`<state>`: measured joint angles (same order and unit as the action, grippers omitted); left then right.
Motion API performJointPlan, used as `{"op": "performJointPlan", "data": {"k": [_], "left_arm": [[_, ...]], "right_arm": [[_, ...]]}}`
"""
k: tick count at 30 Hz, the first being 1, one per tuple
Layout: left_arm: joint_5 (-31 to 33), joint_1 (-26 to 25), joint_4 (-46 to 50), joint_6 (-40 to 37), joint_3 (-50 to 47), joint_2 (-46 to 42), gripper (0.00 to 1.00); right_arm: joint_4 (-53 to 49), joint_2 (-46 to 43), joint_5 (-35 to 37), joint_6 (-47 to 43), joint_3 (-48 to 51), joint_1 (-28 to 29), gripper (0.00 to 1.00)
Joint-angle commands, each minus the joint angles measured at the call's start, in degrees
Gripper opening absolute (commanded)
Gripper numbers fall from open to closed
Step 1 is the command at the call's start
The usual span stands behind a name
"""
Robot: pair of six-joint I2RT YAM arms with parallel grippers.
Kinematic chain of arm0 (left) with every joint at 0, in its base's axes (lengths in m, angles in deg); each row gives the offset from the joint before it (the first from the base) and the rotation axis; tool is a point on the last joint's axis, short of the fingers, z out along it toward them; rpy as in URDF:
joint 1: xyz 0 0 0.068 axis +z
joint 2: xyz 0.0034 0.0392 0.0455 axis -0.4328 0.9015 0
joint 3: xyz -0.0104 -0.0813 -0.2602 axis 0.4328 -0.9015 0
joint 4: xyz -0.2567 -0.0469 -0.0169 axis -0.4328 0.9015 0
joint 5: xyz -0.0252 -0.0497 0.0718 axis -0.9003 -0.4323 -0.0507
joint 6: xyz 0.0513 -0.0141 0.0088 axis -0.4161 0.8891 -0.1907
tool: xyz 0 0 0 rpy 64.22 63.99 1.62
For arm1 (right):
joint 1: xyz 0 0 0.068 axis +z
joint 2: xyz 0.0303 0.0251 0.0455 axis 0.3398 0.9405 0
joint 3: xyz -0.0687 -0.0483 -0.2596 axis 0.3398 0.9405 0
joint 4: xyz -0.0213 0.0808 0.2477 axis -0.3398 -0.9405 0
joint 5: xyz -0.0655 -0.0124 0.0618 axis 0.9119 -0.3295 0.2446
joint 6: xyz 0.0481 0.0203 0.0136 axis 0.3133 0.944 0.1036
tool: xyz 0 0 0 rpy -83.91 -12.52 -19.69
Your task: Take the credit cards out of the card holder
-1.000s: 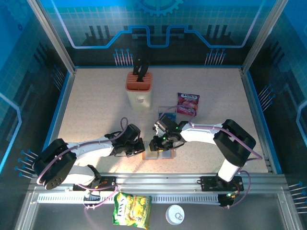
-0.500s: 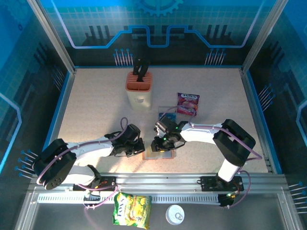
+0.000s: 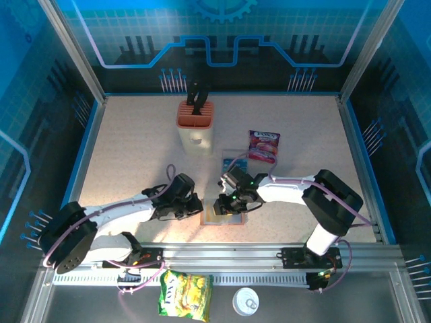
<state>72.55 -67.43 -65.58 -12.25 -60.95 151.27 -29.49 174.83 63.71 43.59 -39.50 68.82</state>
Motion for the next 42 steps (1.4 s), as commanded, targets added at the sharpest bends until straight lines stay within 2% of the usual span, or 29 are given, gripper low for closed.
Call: {"op": "performJointPlan", "data": {"k": [1, 11, 42], "left_arm": [[0.43, 0.27, 1.98, 0.28, 1.83, -2.52, 0.18], [-2.85, -0.30, -3.53, 2.86, 1.39, -2.10, 0.30], [-7.16, -2.06, -11.44, 4.36, 1.88, 7.57, 0.31]], "right_arm": [[1.16, -0.99, -1.49, 0.47, 1.91, -0.82, 0.30], [6.47, -2.34, -4.34, 0.64, 5.72, -2.20, 0.29], [24.38, -1.31, -12.34, 4.34, 14.70, -5.79, 0.27]]}}
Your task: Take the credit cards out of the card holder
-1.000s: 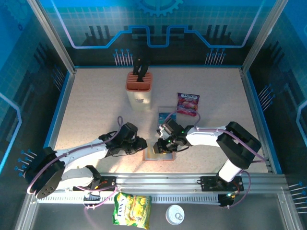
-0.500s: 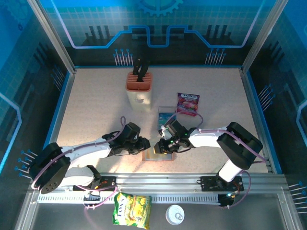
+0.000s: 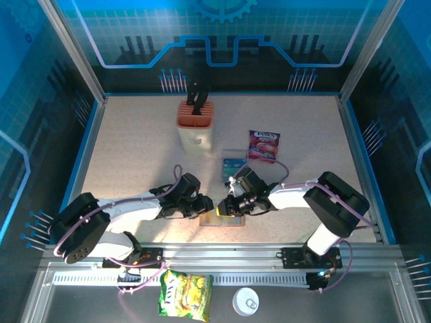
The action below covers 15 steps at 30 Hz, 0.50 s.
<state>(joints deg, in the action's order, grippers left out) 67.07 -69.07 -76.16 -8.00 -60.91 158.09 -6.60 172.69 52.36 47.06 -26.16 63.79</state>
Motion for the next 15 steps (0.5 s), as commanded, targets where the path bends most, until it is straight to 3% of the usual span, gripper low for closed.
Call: {"op": "performJointPlan", "data": {"k": [1, 9, 15], "left_arm": [[-1.80, -0.49, -1.05, 0.20, 1.79, 0.90, 0.31], [-2.65, -0.53, -2.60, 0.70, 2.05, 1.41, 0.22], [-2.67, -0.58, -2.09, 0.47, 2.49, 0.27, 0.20]], "right_arm": [[1.57, 0.83, -1.07, 0.86, 1.43, -0.77, 0.27], [1.73, 0.76, -1.36, 0.64, 1.41, -0.94, 0.27], [2.68, -0.10, -1.89, 1.38, 1.35, -1.00, 0.27]]}}
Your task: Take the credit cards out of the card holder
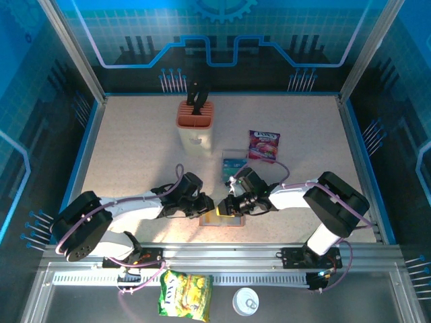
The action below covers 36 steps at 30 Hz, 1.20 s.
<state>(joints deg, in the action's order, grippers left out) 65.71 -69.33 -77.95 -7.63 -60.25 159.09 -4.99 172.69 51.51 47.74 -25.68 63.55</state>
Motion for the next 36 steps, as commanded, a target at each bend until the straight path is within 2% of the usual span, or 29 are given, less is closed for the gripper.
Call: {"op": "performJointPlan", "data": {"k": [1, 5, 16, 21, 30, 36], "left_arm": [[-1.33, -0.32, -0.14, 0.10, 1.84, -0.84, 0.20], [-2.12, -0.39, 0.33, 0.24, 2.01, -1.09, 0.20], [-2.79, -0.87, 3.10, -0.91, 4.86, -2.04, 0.21], [-3.82, -1.67, 1.88, -1.13, 6.16, 0.39, 0.21], [-4.56, -3.56, 0.11, -0.92, 10.03, 5.93, 0.20], [-6.07, -4.23, -0.66, -1.53, 13.55, 10.61, 0.21]], "right_arm": [[1.02, -0.65, -1.13, 0.86, 0.87, -0.75, 0.27], [0.04, -4.37, -1.02, 1.61, 0.14, -0.73, 0.28], [-17.65, -15.99, 4.96, -2.41, -5.91, -1.75, 0.30], [-26.17, -20.79, 10.03, -4.81, -8.40, -2.44, 0.30], [-34.74, -29.03, 16.82, -7.16, -8.57, -5.35, 0.31], [-37.28, -32.17, 17.01, -8.03, -7.49, -7.63, 0.32]]}}
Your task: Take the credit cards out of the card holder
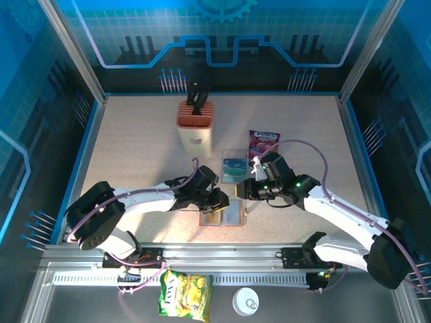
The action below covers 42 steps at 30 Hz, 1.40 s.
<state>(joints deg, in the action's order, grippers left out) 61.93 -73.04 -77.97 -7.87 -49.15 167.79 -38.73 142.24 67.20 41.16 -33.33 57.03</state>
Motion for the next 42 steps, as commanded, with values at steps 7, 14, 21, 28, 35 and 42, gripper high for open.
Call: {"op": "performJointPlan", "data": {"k": [7, 14, 21, 28, 35, 42], "left_arm": [[-2.94, -0.87, -0.41, -2.12, 6.15, 4.71, 0.32], [-1.38, -0.84, 1.51, -3.16, 6.28, 3.25, 0.36], [1.88, -0.03, 4.31, -4.20, 3.43, -1.25, 0.34], [4.22, 2.42, 8.99, -6.21, 0.37, -6.19, 0.30], [5.81, 4.76, 11.24, -7.04, -4.08, -10.95, 0.26], [7.64, 5.31, 13.85, -7.80, -6.42, -12.35, 0.24]], "right_arm": [[-3.89, -3.50, 0.89, -1.25, 1.67, -2.10, 0.32], [-2.47, -2.70, -0.28, -0.78, 2.55, -2.19, 0.32], [0.99, 0.36, -2.87, 0.64, 2.89, -1.85, 0.31], [4.39, 6.05, -5.03, 1.58, 1.95, -0.14, 0.30], [7.10, 11.65, -5.44, 2.97, 0.49, 3.33, 0.29], [10.87, 17.72, -6.14, 4.87, -0.55, 6.81, 0.29]]}}
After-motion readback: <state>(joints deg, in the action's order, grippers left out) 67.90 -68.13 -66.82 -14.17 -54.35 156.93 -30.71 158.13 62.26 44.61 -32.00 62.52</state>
